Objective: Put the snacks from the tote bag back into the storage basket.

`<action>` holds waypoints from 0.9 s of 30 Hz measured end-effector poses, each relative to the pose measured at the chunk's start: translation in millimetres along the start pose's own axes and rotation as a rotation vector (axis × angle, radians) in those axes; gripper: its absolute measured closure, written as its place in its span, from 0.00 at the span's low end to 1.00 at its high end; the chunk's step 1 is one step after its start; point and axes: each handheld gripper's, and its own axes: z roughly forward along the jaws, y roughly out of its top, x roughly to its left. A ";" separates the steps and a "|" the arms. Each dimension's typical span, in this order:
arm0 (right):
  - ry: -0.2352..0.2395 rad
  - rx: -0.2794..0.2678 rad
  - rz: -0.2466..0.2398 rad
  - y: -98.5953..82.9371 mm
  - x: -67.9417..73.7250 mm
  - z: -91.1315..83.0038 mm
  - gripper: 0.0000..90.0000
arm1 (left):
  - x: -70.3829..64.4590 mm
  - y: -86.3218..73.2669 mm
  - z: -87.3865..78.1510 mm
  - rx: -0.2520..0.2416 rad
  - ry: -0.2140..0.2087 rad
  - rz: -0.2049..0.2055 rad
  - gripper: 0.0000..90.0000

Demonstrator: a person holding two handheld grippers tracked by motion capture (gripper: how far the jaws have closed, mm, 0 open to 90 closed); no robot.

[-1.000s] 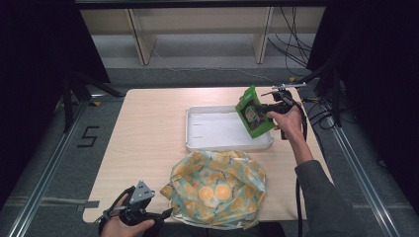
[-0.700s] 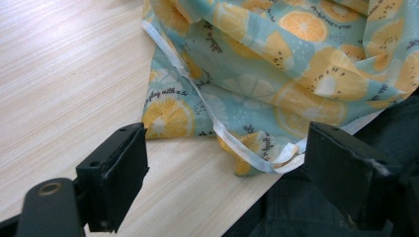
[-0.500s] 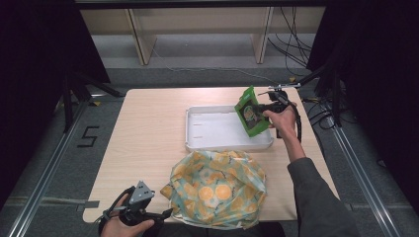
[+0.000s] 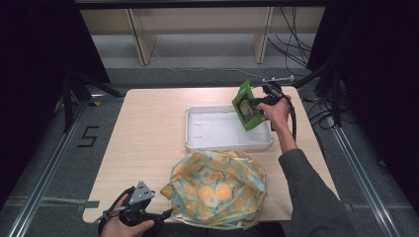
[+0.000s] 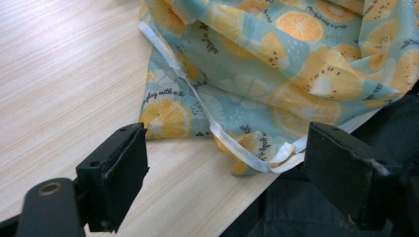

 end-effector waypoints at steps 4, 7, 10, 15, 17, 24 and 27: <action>-0.006 0.002 0.013 2.4 2.4 8.0 0.83 | -3.6 -0.8 3.3 -0.041 0.002 -0.057 0.18; -0.024 0.024 0.008 2.7 1.4 12.3 0.83 | -0.8 -0.1 0.0 -0.010 -0.002 -0.012 0.18; -0.022 0.009 0.022 2.0 1.6 18.1 0.83 | -2.1 -0.2 0.3 -0.013 -0.003 -0.028 0.18; -0.028 0.023 0.007 1.0 -2.2 24.5 0.83 | -1.6 0.0 -0.1 -0.012 -0.001 -0.006 0.18; -0.020 0.005 0.018 -0.6 -3.1 28.3 0.83 | -1.3 0.1 -0.3 -0.010 0.000 0.002 0.18; -0.038 0.031 -0.001 -1.1 -8.7 32.6 0.83 | -1.7 0.2 -0.7 -0.009 -0.001 0.001 0.18; -0.029 0.004 0.009 -2.6 -9.1 36.2 0.83 | -2.0 0.5 -0.8 -0.006 -0.002 0.006 0.18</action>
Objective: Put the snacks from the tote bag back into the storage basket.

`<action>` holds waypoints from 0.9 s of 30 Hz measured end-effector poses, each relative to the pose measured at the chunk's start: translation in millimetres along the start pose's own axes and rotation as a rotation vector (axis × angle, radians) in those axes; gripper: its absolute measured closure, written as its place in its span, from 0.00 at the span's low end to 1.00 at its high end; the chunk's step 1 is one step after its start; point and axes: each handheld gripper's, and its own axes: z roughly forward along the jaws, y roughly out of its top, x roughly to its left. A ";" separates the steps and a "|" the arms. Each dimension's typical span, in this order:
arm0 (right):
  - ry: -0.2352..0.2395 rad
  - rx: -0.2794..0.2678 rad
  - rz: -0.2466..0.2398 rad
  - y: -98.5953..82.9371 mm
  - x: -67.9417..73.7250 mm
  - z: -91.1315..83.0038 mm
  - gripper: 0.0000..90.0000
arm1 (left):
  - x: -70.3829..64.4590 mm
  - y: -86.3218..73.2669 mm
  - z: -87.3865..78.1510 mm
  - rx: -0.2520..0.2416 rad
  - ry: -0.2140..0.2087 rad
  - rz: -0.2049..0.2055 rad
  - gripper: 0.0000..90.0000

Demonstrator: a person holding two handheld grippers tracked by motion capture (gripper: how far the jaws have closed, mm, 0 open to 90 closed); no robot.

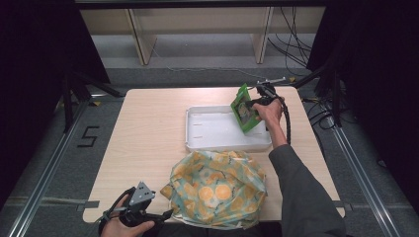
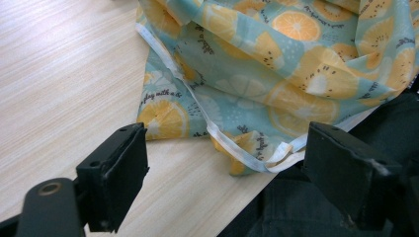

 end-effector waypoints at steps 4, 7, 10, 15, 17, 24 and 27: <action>-0.014 0.031 0.013 -0.1 0.3 0.9 0.83 | -0.6 -0.7 -0.1 0.004 -0.001 -0.011 0.18; -0.016 0.002 0.021 -0.7 0.6 3.1 0.83 | 0.0 -0.4 -0.6 0.004 0.001 0.001 0.18; -0.011 0.026 0.014 -0.1 -3.0 2.6 0.82 | -1.2 -0.9 0.8 -0.002 -0.007 -0.016 0.18; -0.029 0.015 0.032 -1.1 -3.9 3.0 0.81 | -3.4 -0.9 2.9 -0.032 0.000 -0.048 0.18; -0.030 0.013 0.028 -1.6 -4.5 4.2 0.80 | -3.6 -0.9 3.0 -0.031 0.000 -0.047 0.18; -0.052 0.053 0.056 -3.1 -7.3 0.6 0.76 | -3.5 -0.9 3.0 -0.032 0.002 -0.048 0.18; -0.074 0.033 0.025 -4.7 -11.6 2.2 0.77 | -3.6 -0.9 3.0 -0.031 0.002 -0.048 0.18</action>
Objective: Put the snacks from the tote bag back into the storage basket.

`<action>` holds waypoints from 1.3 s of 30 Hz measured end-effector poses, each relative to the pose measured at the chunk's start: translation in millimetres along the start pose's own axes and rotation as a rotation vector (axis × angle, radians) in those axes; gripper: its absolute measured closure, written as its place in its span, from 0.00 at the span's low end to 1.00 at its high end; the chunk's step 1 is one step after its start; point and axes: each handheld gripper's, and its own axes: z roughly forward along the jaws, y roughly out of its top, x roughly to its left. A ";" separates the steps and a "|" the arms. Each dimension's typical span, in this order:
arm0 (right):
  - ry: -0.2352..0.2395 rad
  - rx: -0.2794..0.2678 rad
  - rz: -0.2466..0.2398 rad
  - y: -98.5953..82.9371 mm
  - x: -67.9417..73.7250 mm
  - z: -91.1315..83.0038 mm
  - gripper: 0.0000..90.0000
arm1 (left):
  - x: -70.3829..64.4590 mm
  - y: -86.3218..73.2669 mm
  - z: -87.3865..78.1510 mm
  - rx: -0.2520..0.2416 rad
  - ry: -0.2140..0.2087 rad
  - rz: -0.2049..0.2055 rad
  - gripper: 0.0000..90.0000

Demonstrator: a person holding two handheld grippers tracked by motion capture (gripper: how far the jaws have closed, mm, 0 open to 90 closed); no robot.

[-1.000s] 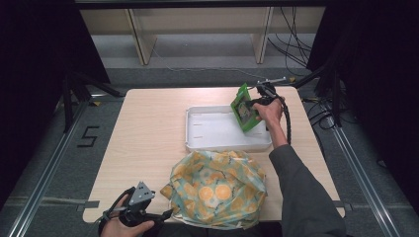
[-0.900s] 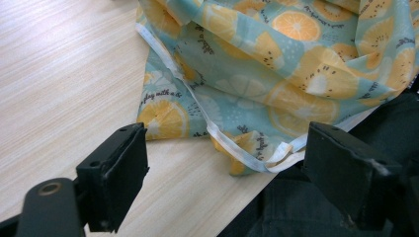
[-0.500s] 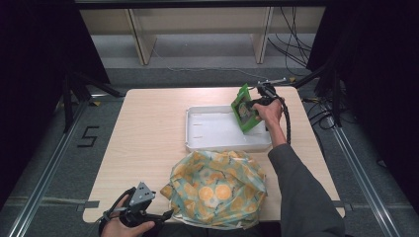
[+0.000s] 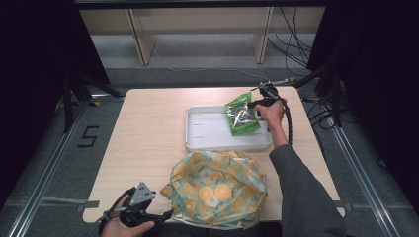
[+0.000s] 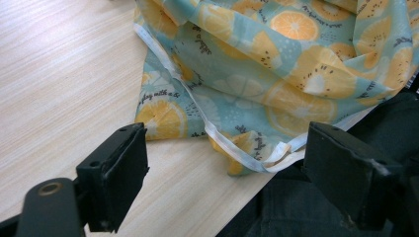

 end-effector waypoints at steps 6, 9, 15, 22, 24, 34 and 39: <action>0.025 -0.006 0.025 -2.2 -0.8 0.4 0.77 | 0.1 -0.1 -0.2 0.000 0.001 0.001 0.18; 0.018 -0.001 0.091 -2.4 4.6 -1.1 0.77 | 0.0 -0.2 -0.3 -0.001 0.002 -0.005 0.18; 0.020 -0.024 0.022 -1.4 -0.6 -3.9 0.77 | 0.2 -0.3 -0.3 -0.001 0.006 -0.005 0.18; 0.067 -0.039 0.006 -0.6 -0.7 -10.0 0.77 | 3.3 0.9 -3.1 0.031 0.003 0.045 0.18; 0.046 -0.031 0.015 -0.9 3.0 -14.1 0.77 | 3.5 0.9 -3.1 0.031 0.005 0.045 0.18; 0.106 0.014 0.006 -0.6 5.9 -27.6 0.76 | 4.2 0.6 -3.0 0.024 0.008 0.042 0.18; 0.101 0.005 0.005 -2.6 11.9 -31.6 0.76 | 4.5 0.3 -3.1 0.030 0.011 0.031 0.18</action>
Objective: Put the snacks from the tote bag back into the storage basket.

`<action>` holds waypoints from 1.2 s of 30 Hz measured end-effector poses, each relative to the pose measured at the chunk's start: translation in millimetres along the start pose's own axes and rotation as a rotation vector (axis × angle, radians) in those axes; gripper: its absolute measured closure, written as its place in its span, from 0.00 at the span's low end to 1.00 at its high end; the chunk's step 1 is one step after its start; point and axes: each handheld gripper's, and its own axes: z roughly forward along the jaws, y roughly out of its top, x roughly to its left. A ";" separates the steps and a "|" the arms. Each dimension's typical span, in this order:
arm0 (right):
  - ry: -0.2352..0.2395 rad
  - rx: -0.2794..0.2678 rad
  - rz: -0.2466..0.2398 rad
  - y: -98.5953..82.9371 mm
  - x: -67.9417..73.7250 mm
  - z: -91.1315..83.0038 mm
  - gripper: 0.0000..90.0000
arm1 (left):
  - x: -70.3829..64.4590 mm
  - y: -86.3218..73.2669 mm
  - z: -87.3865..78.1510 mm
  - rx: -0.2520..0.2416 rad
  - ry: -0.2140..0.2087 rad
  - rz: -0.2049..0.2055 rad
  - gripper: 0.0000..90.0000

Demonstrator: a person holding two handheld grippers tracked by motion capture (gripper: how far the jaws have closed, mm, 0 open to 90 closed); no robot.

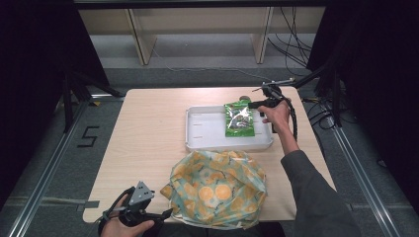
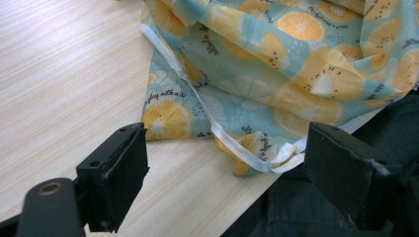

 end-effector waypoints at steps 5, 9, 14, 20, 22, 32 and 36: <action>0.004 0.001 -0.033 -1.2 4.4 -5.1 0.73 | 1.2 0.7 -1.0 0.001 0.004 0.015 0.18; 0.023 0.000 -0.064 -3.1 7.7 -10.2 0.70 | 0.4 0.2 -0.4 -0.003 0.004 -0.008 0.18; 0.040 -0.002 -0.098 -5.9 15.7 -17.8 0.64 | 0.8 0.3 -0.2 -0.003 0.007 -0.009 0.18; 0.060 -0.003 -0.126 -10.2 27.3 -28.1 0.61 | 3.5 0.5 -0.9 -0.001 0.012 0.014 0.18; 0.083 -0.009 -0.158 -11.3 29.1 -31.0 0.60 | 3.2 0.5 -1.5 0.001 0.016 0.006 0.18; 0.109 -0.015 -0.212 -21.5 43.3 -47.1 0.57 | 3.2 0.1 -1.9 -0.002 0.021 -0.010 0.18; 0.130 -0.013 -0.231 -27.9 47.1 -56.3 0.55 | 2.8 0.2 -1.2 -0.023 0.022 -0.012 0.18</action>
